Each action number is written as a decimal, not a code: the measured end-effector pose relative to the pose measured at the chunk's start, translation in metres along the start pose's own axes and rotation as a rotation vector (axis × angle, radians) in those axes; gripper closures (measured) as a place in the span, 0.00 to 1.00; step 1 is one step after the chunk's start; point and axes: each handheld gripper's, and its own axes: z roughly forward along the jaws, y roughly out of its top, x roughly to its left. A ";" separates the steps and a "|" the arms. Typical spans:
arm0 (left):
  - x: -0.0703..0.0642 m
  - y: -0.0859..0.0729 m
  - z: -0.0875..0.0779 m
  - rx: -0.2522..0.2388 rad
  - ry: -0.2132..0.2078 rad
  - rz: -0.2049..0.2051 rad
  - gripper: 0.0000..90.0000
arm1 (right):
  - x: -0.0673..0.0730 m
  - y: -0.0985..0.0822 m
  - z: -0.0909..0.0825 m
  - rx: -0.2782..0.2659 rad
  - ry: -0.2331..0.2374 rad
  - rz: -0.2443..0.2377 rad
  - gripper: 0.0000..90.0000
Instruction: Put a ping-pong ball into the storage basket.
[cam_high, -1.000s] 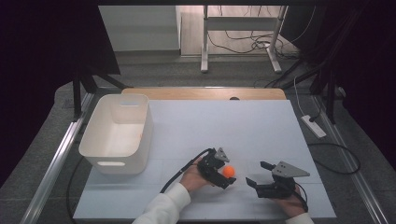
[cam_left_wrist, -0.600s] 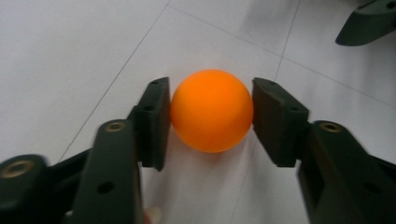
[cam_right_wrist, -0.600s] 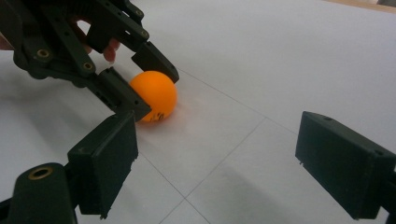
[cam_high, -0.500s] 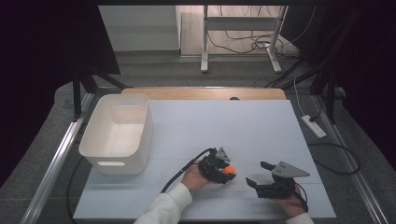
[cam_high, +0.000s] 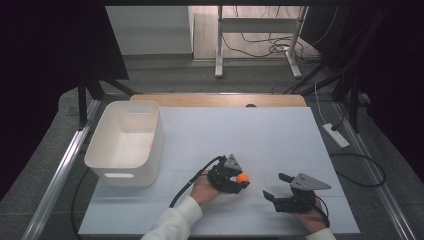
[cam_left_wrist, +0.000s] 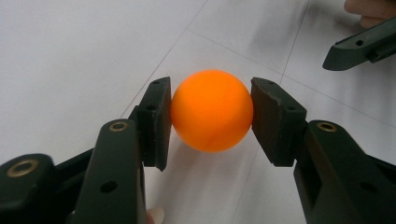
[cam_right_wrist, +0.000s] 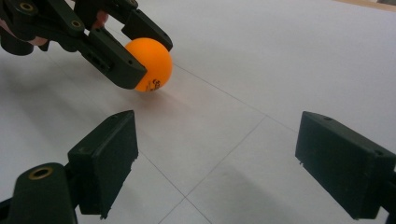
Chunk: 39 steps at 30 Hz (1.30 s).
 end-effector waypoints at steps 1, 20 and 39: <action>0.000 -0.001 -0.002 -0.003 0.001 -0.006 0.57 | 0.000 0.000 0.000 0.001 0.000 0.000 0.14; 0.007 -0.006 -0.038 -0.094 0.041 -0.066 0.56 | 0.000 0.000 0.000 0.003 -0.001 -0.001 0.14; 0.011 -0.009 -0.072 -0.176 0.069 -0.088 0.56 | 0.000 0.000 0.000 0.003 -0.005 -0.001 0.14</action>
